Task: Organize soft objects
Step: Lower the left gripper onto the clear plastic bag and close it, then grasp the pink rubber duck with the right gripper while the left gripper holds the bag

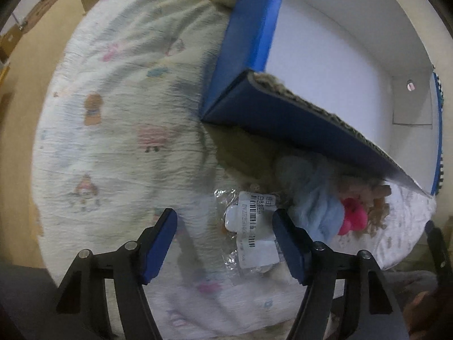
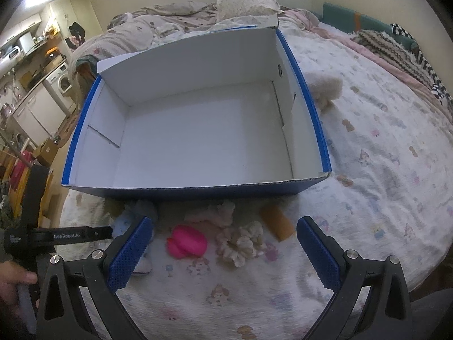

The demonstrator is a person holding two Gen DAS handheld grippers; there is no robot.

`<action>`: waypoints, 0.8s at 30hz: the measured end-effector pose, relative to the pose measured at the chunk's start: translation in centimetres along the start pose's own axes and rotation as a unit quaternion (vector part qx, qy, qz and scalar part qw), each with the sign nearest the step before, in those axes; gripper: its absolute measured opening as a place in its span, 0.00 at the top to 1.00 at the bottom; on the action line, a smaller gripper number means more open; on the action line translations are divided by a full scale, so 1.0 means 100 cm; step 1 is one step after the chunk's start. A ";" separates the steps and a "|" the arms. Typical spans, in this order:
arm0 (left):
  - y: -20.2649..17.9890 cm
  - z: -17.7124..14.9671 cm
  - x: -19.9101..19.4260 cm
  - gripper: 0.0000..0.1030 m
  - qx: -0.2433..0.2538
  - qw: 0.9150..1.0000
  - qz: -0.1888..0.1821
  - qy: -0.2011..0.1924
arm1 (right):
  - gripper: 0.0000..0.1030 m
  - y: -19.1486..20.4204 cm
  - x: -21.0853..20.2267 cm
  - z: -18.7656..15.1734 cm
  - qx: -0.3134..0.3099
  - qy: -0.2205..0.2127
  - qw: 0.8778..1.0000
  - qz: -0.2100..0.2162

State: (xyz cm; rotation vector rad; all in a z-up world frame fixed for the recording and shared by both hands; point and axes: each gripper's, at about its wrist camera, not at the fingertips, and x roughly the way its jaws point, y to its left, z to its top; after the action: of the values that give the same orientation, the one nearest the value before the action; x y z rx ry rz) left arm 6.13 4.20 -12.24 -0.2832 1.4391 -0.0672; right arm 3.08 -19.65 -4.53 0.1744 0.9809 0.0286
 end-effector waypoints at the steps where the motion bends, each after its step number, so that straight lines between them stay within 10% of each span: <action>1: 0.000 0.001 0.003 0.37 -0.002 1.000 -0.006 0.003 | 0.00 0.000 0.000 0.000 0.001 0.001 1.000 0.001; 11: -0.010 0.006 0.015 0.92 0.025 0.999 -0.035 0.008 | 0.00 0.006 0.004 -0.002 -0.015 0.007 1.000 -0.005; 24: 0.002 -0.003 -0.047 0.95 0.036 0.995 -0.026 -0.086 | 0.00 0.004 0.002 -0.004 -0.012 0.003 1.000 -0.018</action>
State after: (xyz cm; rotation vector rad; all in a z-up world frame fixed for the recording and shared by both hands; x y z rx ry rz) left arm 5.15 5.37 -7.80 -0.2619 1.2559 -0.1337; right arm 2.84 -19.19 -4.85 0.1351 0.9894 0.0086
